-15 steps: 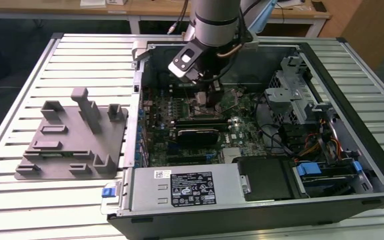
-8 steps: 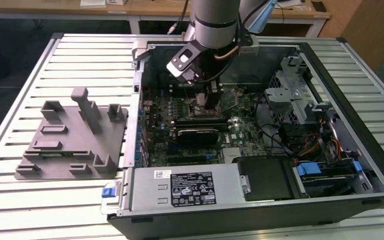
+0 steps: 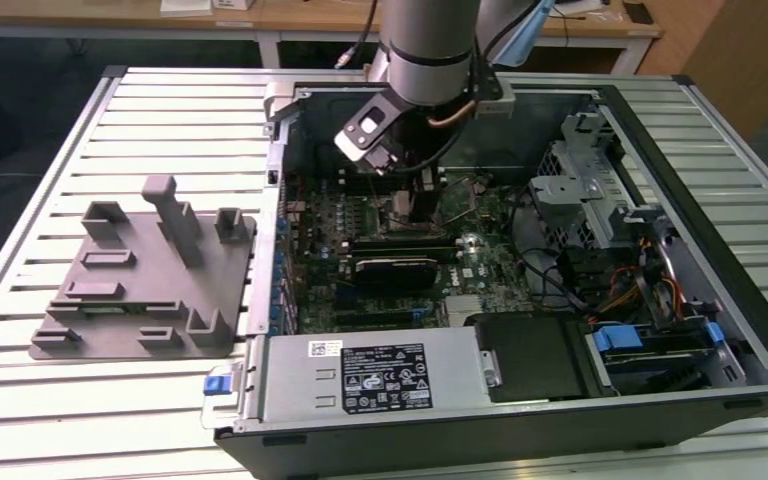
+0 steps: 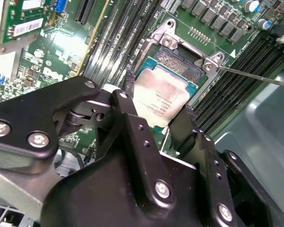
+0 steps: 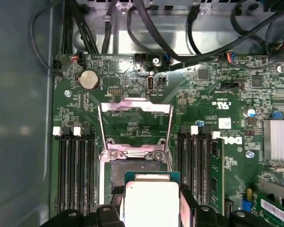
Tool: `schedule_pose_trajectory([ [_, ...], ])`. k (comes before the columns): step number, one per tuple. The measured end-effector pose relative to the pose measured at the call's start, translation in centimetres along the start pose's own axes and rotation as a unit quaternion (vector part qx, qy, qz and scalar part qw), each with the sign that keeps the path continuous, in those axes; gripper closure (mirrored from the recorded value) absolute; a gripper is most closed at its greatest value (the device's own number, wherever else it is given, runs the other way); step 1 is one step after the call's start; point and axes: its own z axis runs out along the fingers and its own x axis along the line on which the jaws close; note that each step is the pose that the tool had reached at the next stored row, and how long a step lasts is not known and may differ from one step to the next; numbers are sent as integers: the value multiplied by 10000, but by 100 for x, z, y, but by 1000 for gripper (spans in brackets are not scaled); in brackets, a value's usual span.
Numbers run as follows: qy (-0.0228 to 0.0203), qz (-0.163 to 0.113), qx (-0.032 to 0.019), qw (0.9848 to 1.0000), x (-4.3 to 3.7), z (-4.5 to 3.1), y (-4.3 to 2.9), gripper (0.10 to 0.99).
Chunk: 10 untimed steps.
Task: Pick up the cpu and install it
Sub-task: 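Place the cpu into insertion slot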
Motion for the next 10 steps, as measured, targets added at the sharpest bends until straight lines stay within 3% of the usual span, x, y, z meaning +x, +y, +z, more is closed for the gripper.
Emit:
schedule_pose_trajectory([
  [8, -6, -19, 0, 10000, 74, 109, 8, 545],
  [10, -13, -39, 0, 10000, 95, 190, 5, 545],
])
